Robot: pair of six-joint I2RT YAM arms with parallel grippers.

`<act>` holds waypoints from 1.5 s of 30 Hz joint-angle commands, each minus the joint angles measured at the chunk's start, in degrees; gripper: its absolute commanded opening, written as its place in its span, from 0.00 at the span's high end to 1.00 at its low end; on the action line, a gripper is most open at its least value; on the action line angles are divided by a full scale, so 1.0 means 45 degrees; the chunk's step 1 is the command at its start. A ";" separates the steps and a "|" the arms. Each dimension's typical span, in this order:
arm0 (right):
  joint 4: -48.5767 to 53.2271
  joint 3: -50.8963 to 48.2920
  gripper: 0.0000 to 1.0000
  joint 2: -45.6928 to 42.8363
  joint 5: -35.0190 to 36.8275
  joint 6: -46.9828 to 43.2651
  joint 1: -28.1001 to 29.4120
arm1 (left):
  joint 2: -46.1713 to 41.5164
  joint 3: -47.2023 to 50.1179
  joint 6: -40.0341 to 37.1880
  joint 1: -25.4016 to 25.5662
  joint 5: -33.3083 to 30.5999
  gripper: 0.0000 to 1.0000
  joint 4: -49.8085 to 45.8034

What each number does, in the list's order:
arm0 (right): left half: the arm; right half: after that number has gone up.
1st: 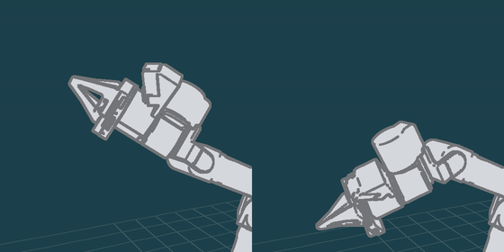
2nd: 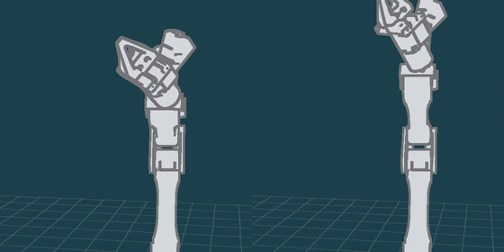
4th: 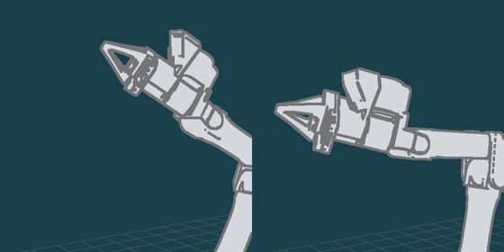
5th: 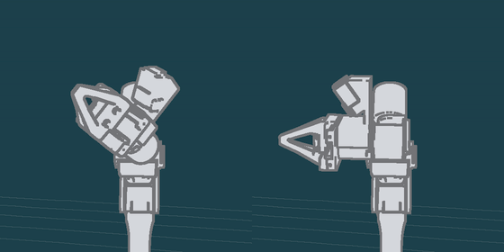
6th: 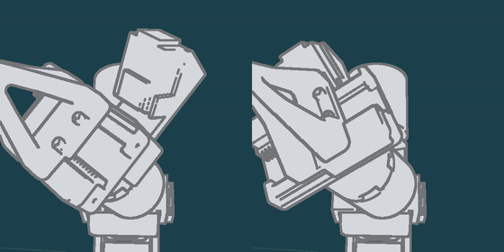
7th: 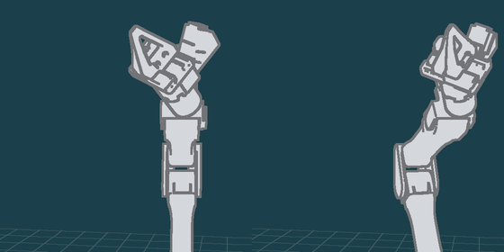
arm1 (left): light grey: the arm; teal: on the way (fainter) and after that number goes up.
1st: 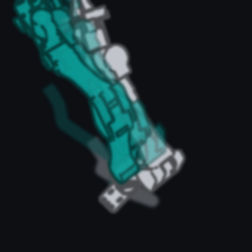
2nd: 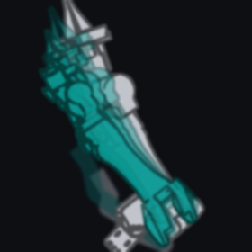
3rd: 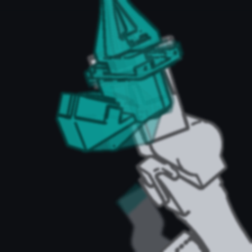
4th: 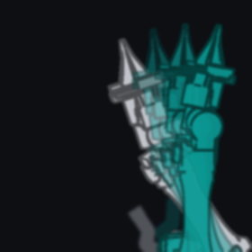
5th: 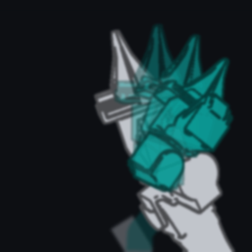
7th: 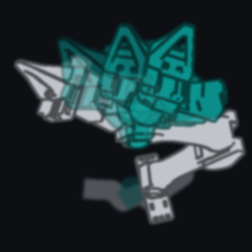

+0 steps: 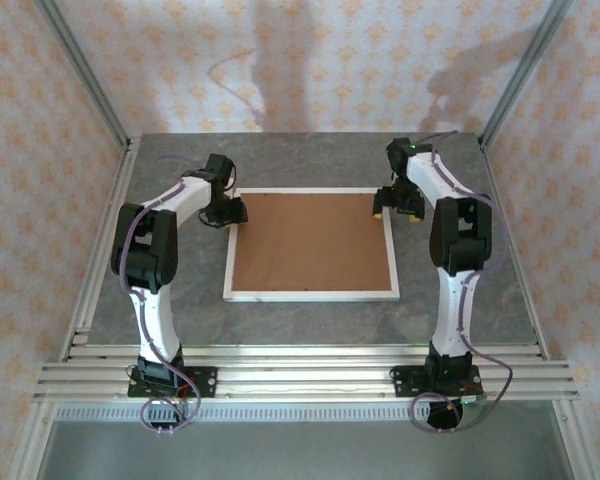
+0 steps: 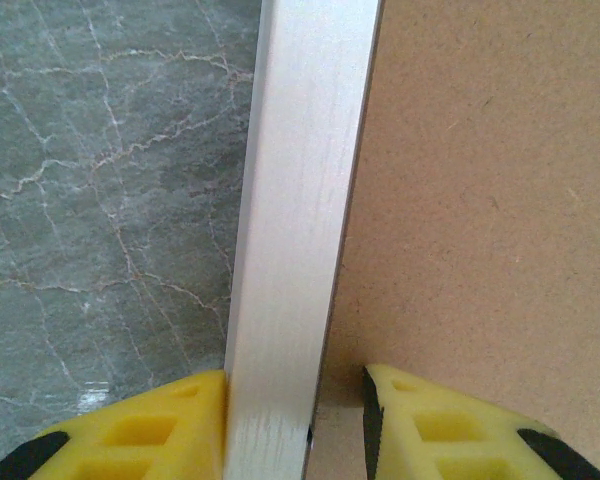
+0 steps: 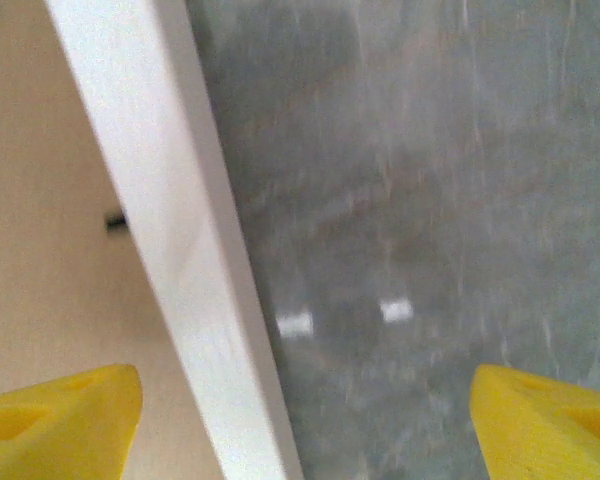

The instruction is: Put the photo into the frame

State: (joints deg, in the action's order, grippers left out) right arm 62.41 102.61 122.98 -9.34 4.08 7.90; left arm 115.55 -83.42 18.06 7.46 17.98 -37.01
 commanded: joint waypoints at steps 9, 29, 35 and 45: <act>-0.0693 -0.6158 0.15 -0.5087 -0.0017 0.1491 0.0087 | -0.0181 -0.0174 -0.0003 0.0051 0.0096 0.63 -0.0588; -0.2523 -0.9495 0.15 -0.5609 -0.0659 0.1821 0.0302 | -0.0286 0.0080 0.0134 0.0062 0.0136 0.63 -0.0589; -0.2861 -0.9598 0.16 -0.4804 -0.1078 0.1995 0.1035 | -0.0288 0.0148 0.0253 0.0087 0.0230 0.63 -0.0448; -0.3296 -0.9931 0.15 -0.4437 -0.1277 0.2722 0.1895 | -0.0403 0.0524 0.0483 0.0133 0.0425 0.63 -0.0141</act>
State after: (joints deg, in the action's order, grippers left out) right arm 52.14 61.45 98.43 -11.46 14.81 13.74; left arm 115.20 -82.81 18.83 7.18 17.52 -36.40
